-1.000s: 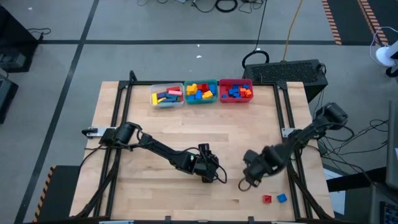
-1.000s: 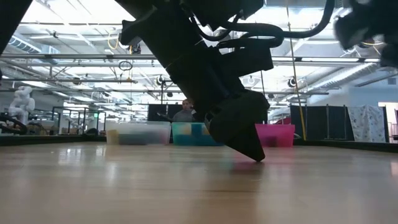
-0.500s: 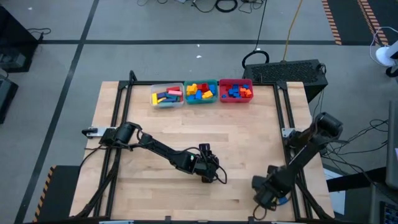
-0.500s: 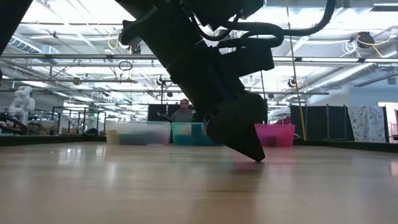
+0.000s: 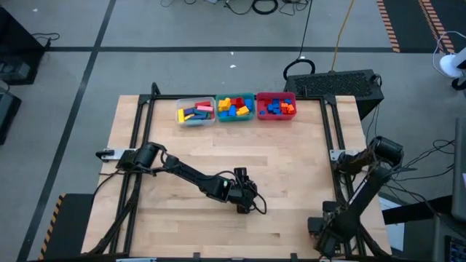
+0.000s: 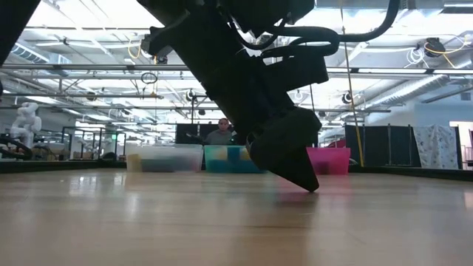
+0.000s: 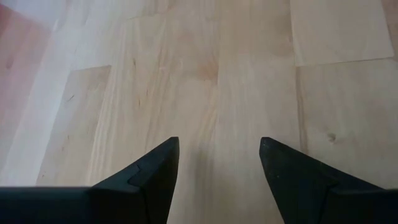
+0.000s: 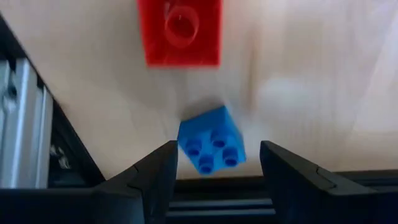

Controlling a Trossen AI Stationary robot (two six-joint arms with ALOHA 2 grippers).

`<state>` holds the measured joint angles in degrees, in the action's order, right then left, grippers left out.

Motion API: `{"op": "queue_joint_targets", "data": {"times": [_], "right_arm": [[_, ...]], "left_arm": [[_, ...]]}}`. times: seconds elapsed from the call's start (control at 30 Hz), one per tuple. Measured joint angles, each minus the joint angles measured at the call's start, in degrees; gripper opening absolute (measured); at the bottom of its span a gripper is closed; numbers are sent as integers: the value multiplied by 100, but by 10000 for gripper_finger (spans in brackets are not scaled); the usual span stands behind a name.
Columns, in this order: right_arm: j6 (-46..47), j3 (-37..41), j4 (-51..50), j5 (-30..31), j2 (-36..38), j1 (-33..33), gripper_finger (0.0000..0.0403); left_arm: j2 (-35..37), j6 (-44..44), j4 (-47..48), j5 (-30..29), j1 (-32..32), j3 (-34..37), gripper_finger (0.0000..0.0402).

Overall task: Sort blocks by size
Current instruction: Put the small blue game piece into the red bin

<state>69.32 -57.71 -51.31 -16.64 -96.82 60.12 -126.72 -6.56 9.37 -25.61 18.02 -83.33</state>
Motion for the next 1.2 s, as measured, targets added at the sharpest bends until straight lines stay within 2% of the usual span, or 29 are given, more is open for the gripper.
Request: {"op": "queue_joint_targets", "data": {"times": [0.13, 0.4, 0.63, 0.83, 0.93, 1.2], "right_arm": [[-11, 0, 0, 38, 0, 236, 212], [1, -1, -2, 624, -19, 378, 212], [-371, 4, 190, 164, -487, 396, 212], [-395, -31, 268, 84, -708, 387, 210], [-317, -25, 230, 94, -686, 368, 196], [161, -11, 238, 7, -599, 369, 108]], "left_arm": [[0, -10, 0, 7, 0, 0, 228], [2, -21, 3, 7, 4, 0, 228], [2, -54, 9, 7, 4, 0, 228], [4, -58, 8, 11, 4, -2, 228], [4, -62, -7, 13, 4, -2, 228], [4, -62, -80, 33, 0, -2, 228]]}}
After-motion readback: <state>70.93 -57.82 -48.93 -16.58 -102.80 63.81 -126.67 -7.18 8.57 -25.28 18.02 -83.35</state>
